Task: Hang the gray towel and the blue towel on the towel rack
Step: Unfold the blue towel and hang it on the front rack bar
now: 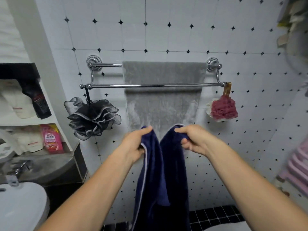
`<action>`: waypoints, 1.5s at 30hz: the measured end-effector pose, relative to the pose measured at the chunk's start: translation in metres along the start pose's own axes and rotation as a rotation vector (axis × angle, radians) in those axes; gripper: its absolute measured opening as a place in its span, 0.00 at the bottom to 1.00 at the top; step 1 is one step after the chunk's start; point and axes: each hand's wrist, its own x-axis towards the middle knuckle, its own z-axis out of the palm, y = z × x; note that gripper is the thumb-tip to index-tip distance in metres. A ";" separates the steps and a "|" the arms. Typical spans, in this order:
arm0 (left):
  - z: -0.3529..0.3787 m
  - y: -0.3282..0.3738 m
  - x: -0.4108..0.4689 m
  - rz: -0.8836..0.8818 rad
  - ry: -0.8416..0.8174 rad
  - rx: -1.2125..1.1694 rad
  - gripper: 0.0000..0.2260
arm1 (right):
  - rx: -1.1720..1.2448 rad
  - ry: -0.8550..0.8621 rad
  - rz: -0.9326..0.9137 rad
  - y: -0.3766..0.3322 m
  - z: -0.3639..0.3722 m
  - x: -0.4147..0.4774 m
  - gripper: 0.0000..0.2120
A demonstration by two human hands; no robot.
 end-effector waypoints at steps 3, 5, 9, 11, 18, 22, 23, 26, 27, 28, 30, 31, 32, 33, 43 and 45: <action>0.022 -0.009 -0.017 0.145 -0.178 -0.032 0.09 | 0.017 -0.105 -0.175 -0.003 0.035 -0.018 0.03; 0.027 -0.017 -0.027 0.212 -0.243 -0.080 0.12 | -0.014 -0.065 -0.275 0.001 0.045 -0.028 0.02; 0.022 -0.020 -0.035 0.271 -0.231 -0.111 0.11 | -0.092 -0.013 -0.372 0.002 0.047 -0.041 0.02; 0.020 -0.019 -0.038 0.273 -0.191 -0.108 0.11 | -0.124 -0.032 -0.423 0.002 0.049 -0.047 0.02; 0.015 -0.004 -0.049 0.288 -0.066 -0.038 0.09 | -0.530 -0.022 -0.642 0.026 0.055 -0.050 0.12; 0.019 -0.005 -0.051 0.312 0.002 0.034 0.07 | -0.494 0.150 -0.673 0.039 0.062 -0.050 0.11; 0.020 -0.006 -0.051 0.321 0.013 0.043 0.07 | -0.463 0.152 -0.672 0.042 0.066 -0.051 0.11; 0.019 -0.007 -0.051 0.348 0.055 0.112 0.08 | -0.427 0.219 -0.684 0.047 0.072 -0.048 0.09; 0.018 -0.006 -0.050 0.357 0.080 0.138 0.09 | -0.409 0.250 -0.670 0.046 0.070 -0.046 0.07; 0.016 -0.005 -0.048 0.365 0.116 0.159 0.09 | -0.374 0.277 -0.643 0.045 0.066 -0.044 0.06; 0.011 -0.001 -0.043 0.374 0.203 0.201 0.08 | -0.280 0.331 -0.577 0.042 0.056 -0.036 0.01; 0.010 0.000 -0.041 0.367 0.234 0.229 0.09 | -0.256 0.368 -0.557 0.042 0.053 -0.033 0.04; 0.010 -0.002 -0.041 0.352 0.246 0.260 0.10 | -0.241 0.389 -0.552 0.044 0.053 -0.032 0.09; 0.012 -0.005 -0.042 0.335 0.235 0.283 0.12 | -0.225 0.382 -0.568 0.047 0.059 -0.033 0.14; 0.005 -0.023 -0.058 0.234 0.091 0.247 0.12 | -0.641 0.239 -0.855 0.088 0.090 -0.054 0.13; 0.001 -0.025 -0.062 0.249 0.028 0.271 0.10 | -0.685 0.180 -0.820 0.090 0.088 -0.054 0.15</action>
